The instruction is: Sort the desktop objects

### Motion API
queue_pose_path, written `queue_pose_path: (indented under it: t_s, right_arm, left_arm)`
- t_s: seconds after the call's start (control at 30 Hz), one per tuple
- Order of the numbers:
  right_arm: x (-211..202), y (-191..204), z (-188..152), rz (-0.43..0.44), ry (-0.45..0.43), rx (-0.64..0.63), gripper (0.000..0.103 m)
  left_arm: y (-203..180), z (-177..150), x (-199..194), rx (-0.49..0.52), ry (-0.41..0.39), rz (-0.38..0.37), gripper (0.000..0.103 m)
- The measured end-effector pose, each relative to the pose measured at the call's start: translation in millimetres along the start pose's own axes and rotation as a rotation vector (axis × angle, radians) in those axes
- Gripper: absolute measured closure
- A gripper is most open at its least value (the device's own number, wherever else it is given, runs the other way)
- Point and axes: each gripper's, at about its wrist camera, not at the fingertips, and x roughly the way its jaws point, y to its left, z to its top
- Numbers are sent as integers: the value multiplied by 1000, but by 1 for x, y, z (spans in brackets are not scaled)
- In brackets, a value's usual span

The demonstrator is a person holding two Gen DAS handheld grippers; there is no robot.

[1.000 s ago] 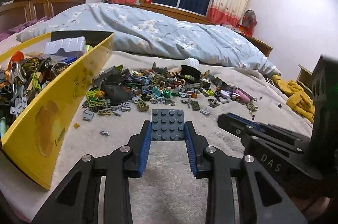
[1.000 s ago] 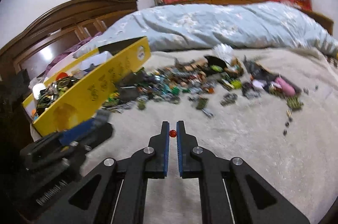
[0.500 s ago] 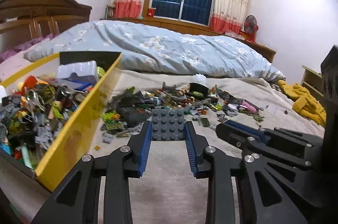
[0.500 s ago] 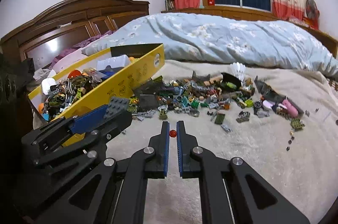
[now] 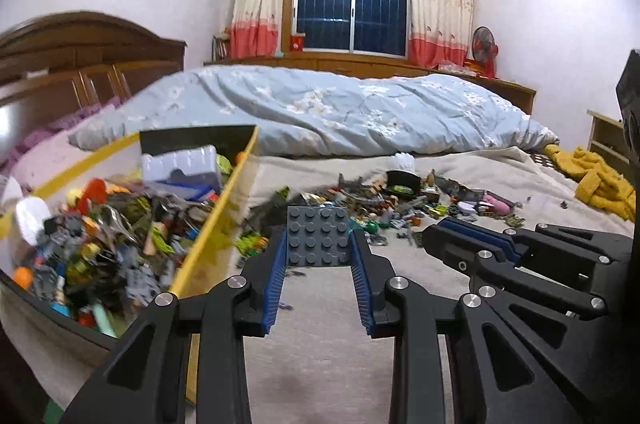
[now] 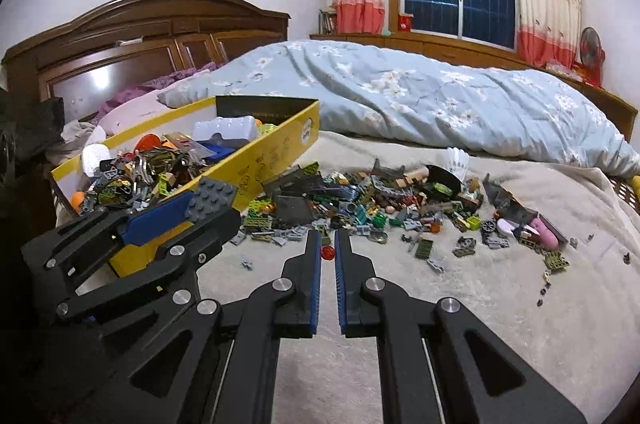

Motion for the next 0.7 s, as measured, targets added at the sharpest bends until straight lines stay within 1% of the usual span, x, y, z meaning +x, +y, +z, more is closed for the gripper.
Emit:
queue_pose_path:
  t_s: [0.1, 0.23, 0.3, 0.4, 0.7]
  right_arm:
    - [-1, 4, 1, 17, -9, 6, 97]
    - [-1, 13, 7, 37, -32, -1, 97]
    - [-2, 21, 11, 47, -51, -14, 97]
    - [0, 31, 14, 72, -55, -21, 97]
    - [8, 69, 19, 139, -78, -78, 97]
  left_arm:
    - [4, 1, -4, 3, -16, 15, 71]
    - [16, 5, -11, -24, -36, 33, 71]
    - [21, 6, -15, -21, -53, 60, 71]
    - [30, 7, -21, -18, -65, 86, 71]
    - [60, 2, -37, 7, -77, 176, 71]
